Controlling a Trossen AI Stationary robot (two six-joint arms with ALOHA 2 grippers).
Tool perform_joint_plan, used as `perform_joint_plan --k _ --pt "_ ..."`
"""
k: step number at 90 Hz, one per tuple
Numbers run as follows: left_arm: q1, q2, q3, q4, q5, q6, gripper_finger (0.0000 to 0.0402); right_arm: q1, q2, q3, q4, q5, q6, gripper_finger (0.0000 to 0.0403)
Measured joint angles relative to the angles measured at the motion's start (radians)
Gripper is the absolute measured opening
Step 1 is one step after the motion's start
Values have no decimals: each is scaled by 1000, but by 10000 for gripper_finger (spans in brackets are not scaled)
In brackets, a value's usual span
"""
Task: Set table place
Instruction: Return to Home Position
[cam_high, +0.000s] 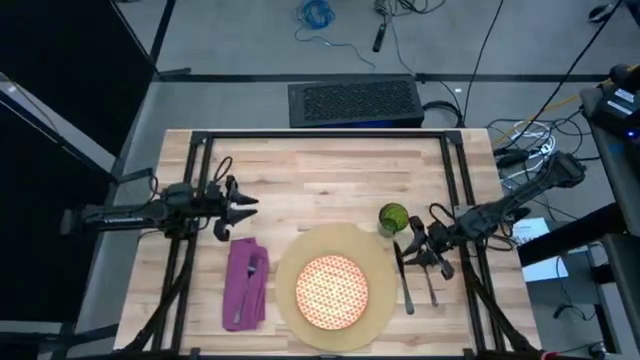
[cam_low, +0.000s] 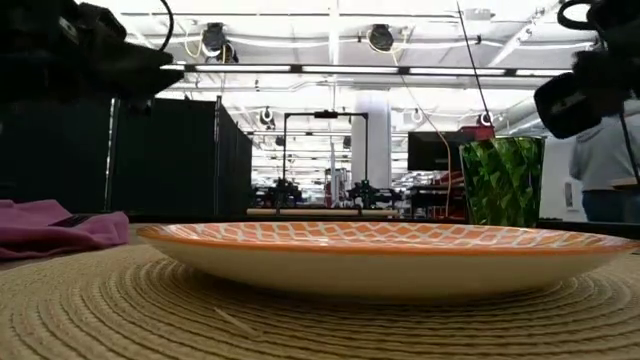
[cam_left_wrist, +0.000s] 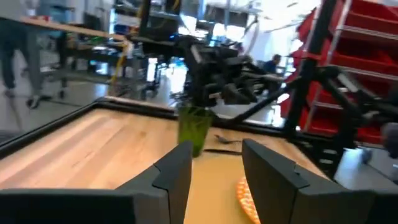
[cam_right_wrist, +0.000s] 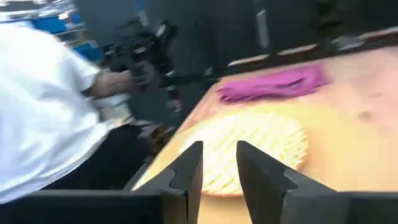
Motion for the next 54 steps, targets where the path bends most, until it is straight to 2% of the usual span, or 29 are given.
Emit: perform_joint_plan --k 34,54 --pt "217 -19 0 -39 28 -23 127 0 -131 0 -421 -90 83 56" --pt "294 -56 0 9 32 -88 127 3 -152 0 -404 -212 -23 54"
